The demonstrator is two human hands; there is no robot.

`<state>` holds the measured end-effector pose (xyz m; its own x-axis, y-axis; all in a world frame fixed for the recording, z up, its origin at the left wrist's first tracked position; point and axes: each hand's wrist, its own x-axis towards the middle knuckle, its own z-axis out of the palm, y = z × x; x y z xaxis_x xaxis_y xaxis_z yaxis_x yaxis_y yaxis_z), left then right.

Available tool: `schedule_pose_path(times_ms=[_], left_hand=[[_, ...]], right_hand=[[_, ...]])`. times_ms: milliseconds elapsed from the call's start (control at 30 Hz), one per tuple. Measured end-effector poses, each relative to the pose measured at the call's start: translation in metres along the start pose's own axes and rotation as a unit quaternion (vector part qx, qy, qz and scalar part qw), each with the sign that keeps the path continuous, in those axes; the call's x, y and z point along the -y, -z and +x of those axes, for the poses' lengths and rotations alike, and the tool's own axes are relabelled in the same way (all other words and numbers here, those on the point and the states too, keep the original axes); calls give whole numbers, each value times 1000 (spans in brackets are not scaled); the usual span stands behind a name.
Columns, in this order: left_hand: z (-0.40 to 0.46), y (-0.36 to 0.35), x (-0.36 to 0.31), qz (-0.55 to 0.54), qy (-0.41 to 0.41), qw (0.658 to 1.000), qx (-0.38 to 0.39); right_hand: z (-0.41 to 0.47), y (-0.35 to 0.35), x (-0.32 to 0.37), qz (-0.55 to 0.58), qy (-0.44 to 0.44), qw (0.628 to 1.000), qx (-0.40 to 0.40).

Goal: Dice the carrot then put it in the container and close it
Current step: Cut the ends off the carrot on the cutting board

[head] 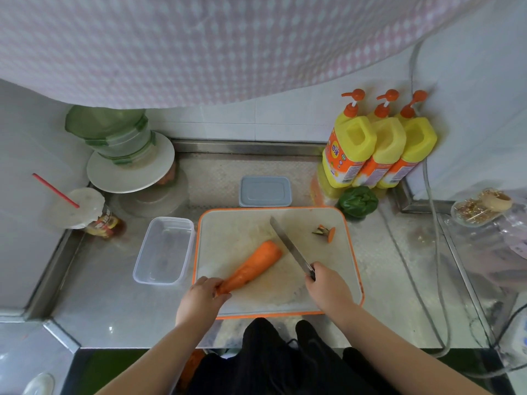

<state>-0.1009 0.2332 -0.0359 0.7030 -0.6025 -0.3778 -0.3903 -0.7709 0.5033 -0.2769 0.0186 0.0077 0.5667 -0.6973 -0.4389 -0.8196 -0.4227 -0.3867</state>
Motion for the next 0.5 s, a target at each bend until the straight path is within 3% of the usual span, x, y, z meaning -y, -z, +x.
schedule_pose_path(times_ms=[100, 233, 500], left_hand=[[9, -3, -20, -23, -7, 1000, -2], [14, -11, -28, -50, -6, 999, -6], [17, -14, -26, -48, 4, 999, -8]], right_hand=[[-6, 4, 11, 28, 29, 998, -50], [-9, 7, 26, -3, 69, 998, -13], [-15, 0, 40, -45, 64, 996, 32]])
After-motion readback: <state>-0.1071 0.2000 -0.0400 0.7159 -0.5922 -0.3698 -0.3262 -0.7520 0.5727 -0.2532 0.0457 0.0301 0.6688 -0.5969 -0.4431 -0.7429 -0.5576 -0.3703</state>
